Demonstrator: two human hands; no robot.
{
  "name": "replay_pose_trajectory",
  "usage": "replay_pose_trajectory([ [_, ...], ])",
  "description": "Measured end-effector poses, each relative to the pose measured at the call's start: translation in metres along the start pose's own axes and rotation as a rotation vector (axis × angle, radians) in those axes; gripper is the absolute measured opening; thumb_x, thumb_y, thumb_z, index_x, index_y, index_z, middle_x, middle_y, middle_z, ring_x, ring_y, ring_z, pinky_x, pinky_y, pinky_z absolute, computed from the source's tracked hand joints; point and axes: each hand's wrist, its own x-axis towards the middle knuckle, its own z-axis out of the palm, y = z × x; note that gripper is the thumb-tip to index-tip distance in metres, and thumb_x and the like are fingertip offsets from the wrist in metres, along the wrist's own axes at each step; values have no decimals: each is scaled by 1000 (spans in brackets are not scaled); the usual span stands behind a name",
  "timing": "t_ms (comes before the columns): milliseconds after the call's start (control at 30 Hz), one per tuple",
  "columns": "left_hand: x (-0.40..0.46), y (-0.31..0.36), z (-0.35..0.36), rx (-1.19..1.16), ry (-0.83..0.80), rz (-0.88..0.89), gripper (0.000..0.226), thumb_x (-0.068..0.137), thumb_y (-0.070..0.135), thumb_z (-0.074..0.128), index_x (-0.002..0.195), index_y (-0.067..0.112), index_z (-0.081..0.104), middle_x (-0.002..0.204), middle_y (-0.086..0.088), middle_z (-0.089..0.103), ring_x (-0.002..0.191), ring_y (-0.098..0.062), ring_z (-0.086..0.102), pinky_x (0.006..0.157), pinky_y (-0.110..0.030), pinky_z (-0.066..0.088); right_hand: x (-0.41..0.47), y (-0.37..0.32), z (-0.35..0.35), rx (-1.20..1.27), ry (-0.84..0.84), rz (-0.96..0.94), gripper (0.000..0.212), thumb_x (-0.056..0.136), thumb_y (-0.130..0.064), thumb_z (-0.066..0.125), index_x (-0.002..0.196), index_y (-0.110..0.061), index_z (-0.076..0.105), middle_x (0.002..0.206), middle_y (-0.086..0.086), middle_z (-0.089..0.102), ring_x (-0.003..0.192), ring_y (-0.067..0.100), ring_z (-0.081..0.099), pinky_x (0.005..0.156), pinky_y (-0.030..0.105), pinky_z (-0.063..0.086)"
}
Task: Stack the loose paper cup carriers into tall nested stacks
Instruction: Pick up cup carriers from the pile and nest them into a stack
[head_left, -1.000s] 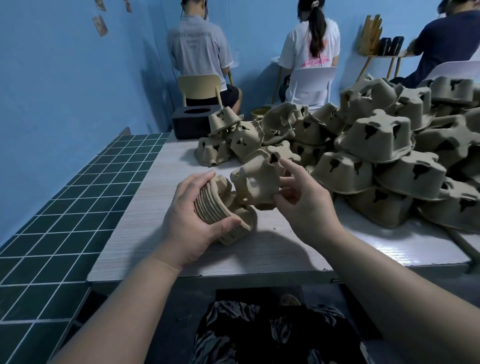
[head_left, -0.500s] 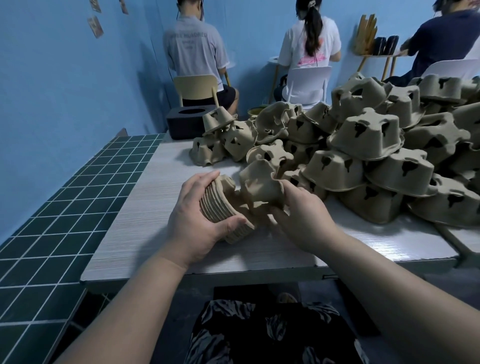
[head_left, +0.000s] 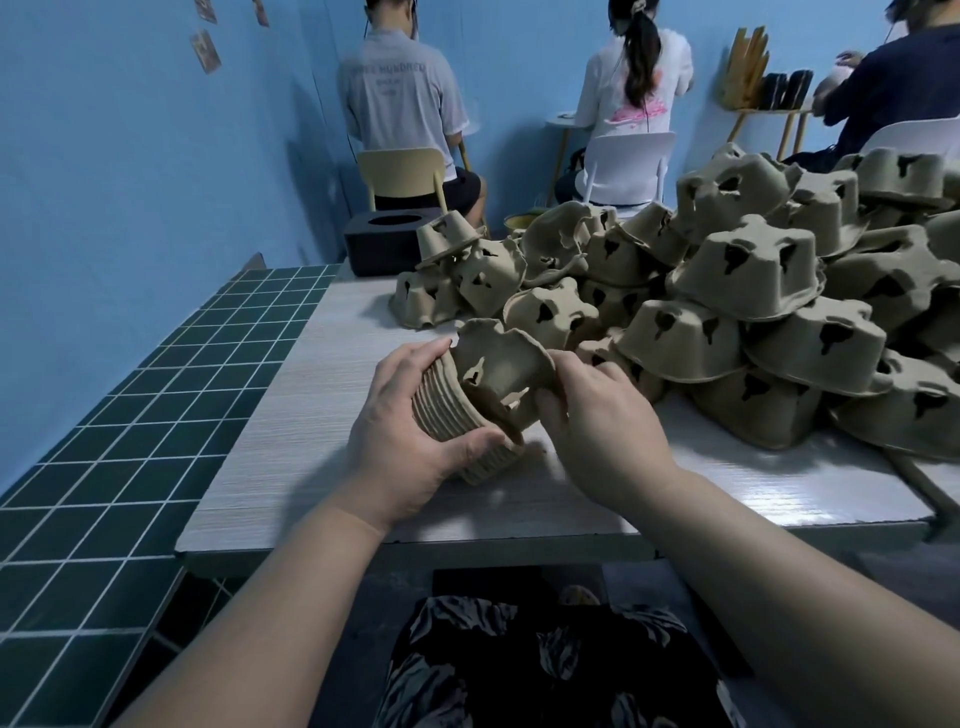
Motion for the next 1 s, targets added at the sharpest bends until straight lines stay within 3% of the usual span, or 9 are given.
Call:
replay_pose_trajectory([
  [67,0,0,0,-2,-1,0,90,53,88,62,130,46,43,130,29,40,125,8,41,103,-5,27,0,4,-1,36,-65,15,28,97,-29,41,123,-19,47,96,4,66,90,32,53,66,36,34],
  [133,0,0,0,1,-2,-11,93,52,87,63,131,44,44,130,27,41,125,8,41,102,-4,27,4,3,-8,52,-79,38,16,99,-29,37,109,-18,43,85,9,64,81,38,55,61,38,34],
  [233,0,1,-1,3,-2,-32,99,50,89,62,134,40,45,131,22,43,126,3,42,103,-7,29,9,-4,-15,168,39,48,16,97,-28,47,102,-13,51,75,6,62,74,37,56,66,41,44],
  [333,-1,1,-1,9,-4,-58,108,48,91,61,138,33,46,134,17,44,126,-1,43,103,-12,29,8,-8,-18,376,114,113,20,87,-27,66,105,-18,65,74,-12,60,70,11,59,72,24,47],
  [400,-1,1,-1,17,-7,-68,111,47,89,63,139,30,45,134,16,43,126,0,42,102,-10,29,6,-5,-17,400,124,127,18,82,-20,71,100,-20,70,71,-15,61,71,4,56,68,10,42],
  [467,0,1,0,20,-10,-66,107,47,81,69,138,31,46,133,16,44,126,-2,43,102,-10,29,3,-1,-14,382,142,101,15,82,-13,69,95,-20,73,67,-18,57,71,0,53,65,6,38],
  [667,-2,1,-2,9,-11,-63,99,47,91,60,132,44,42,134,18,43,124,1,41,99,-5,27,3,-1,-10,329,330,-2,19,85,-18,62,100,-16,74,73,-8,66,64,11,58,65,33,52],
  [800,0,1,0,14,-7,-57,97,48,82,67,132,43,41,133,17,43,124,1,42,98,-1,26,4,-11,-10,403,355,-66,21,85,-24,64,101,-15,74,73,-17,60,68,0,53,65,27,51],
  [1000,-2,0,-1,4,-10,-44,94,51,79,67,133,41,43,133,16,44,124,0,43,98,-3,29,-1,-11,-9,377,387,-132,26,87,-28,60,100,-9,73,78,-17,56,70,4,53,65,19,47],
])
